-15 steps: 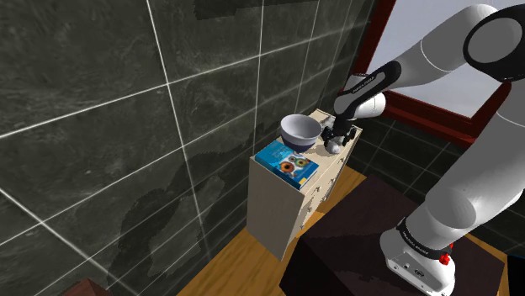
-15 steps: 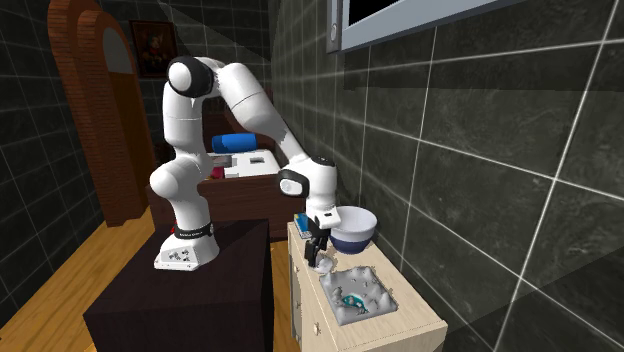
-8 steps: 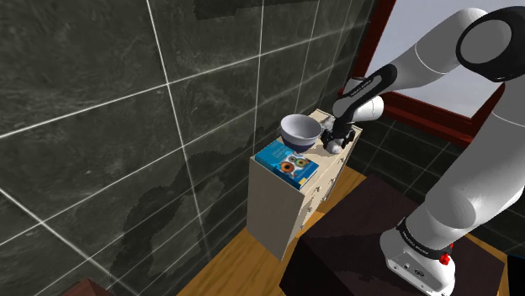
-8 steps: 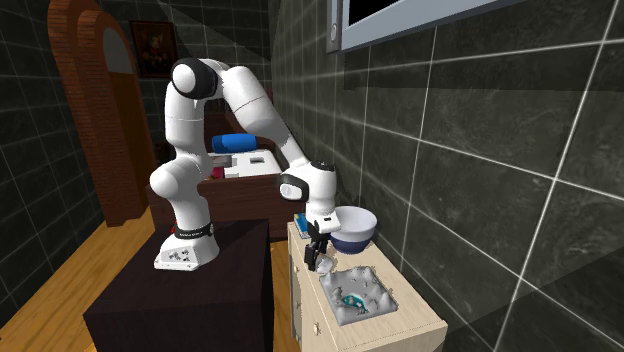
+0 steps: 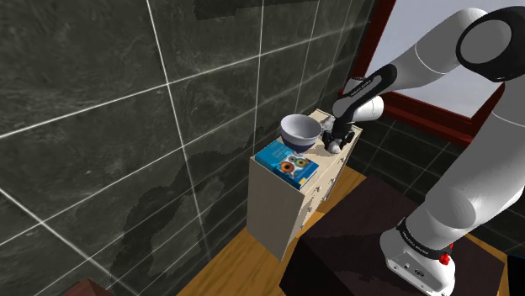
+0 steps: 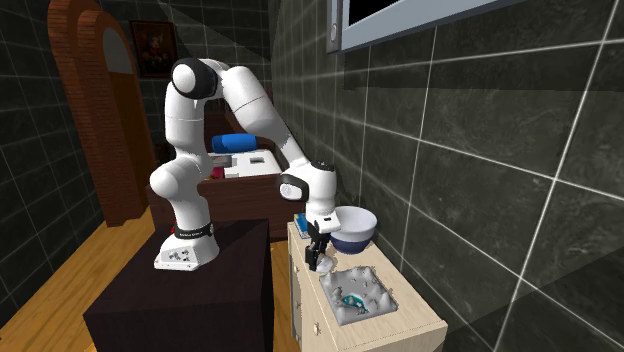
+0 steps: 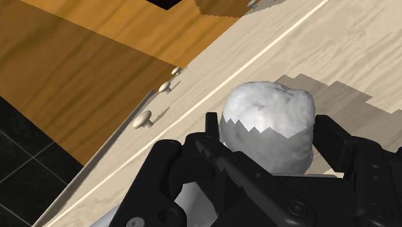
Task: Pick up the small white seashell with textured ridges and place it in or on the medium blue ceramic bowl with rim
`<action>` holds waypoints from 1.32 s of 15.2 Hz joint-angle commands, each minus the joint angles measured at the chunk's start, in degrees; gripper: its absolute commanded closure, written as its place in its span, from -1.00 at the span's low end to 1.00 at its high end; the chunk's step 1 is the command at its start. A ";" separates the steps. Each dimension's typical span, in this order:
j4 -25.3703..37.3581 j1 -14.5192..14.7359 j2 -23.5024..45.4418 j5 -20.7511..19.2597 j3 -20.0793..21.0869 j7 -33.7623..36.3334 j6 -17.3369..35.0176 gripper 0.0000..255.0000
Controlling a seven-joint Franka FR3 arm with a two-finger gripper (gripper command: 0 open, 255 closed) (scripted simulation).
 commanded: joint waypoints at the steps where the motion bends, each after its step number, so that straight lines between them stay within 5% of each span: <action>1: 0.00 0.00 0.00 0.00 0.00 0.00 0.00 1.00; 20: 1.68 0.22 -11.14 -3.25 -0.66 2.54 -12.66 1.00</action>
